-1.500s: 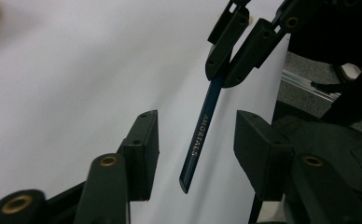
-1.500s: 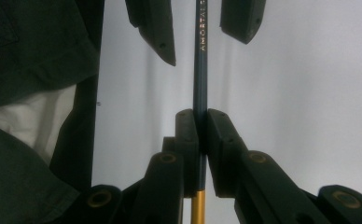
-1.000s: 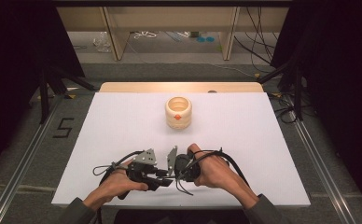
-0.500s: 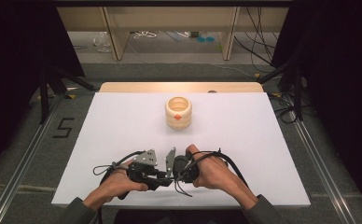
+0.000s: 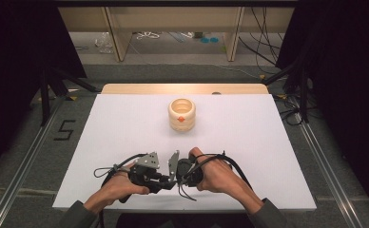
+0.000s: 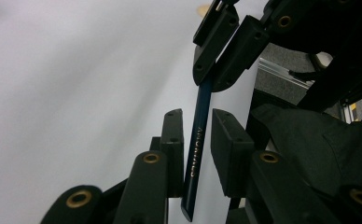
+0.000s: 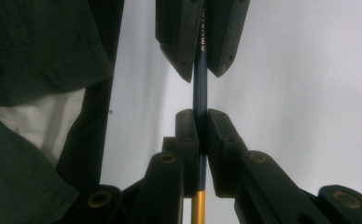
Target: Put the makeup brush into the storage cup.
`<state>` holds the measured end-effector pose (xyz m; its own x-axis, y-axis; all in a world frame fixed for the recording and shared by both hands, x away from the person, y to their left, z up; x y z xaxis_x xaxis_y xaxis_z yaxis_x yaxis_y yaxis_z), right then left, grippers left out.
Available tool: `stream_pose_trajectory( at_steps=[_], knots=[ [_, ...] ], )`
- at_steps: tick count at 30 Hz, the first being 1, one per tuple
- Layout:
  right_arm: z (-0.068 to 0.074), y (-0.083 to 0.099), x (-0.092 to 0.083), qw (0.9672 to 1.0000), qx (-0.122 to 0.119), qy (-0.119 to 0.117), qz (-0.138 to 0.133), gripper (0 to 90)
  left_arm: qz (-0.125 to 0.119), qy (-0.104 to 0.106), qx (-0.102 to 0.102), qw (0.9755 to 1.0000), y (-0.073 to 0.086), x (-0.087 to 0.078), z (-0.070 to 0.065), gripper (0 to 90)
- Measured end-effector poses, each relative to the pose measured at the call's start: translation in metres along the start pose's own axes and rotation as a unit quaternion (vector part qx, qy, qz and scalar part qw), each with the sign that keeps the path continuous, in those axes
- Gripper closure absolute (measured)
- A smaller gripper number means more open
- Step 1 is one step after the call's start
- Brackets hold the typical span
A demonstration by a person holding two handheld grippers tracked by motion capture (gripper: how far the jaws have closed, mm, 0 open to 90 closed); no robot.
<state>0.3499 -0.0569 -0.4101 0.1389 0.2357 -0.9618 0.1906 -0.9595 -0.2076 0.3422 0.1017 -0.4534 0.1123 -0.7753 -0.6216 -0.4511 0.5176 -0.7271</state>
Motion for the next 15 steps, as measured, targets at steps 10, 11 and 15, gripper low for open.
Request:
stream_pose_trajectory(
  at_steps=[10, 11, 15],
  knots=[
    [0.0015, -0.0018, -0.0008, 1.0, -0.01, 0.0, 0.001, 83.5, 0.008, 0.003, -0.011, 0.9999, 0.0016, -0.0009, -0.0025, 79.0],
    [0.0021, -0.0021, -0.001, 1.0, -0.009, 0.001, 0.002, 83.5, 0.009, 0.004, -0.011, 0.9999, 0.0017, -0.001, -0.0028, 79.6],
    [0.002, -0.0024, -0.001, 0.9999, -0.016, 0.0, 0.002, 83.4, 0.011, 0.008, -0.007, 0.9999, 0.0019, -0.0017, -0.0031, 81.5]
  ],
)
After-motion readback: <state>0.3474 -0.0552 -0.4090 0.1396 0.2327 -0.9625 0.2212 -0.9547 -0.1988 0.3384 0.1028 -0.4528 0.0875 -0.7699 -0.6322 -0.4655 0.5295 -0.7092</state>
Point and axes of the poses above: each handheld gripper's, and its own axes: x roughly forward along the jaws, y roughly out of its underside, z roughly to its left, the point moved 2 cm from there along x, roughly forward along the jaws, and after that the axes turned 3 degrees about -x, right-handed, at the moved point
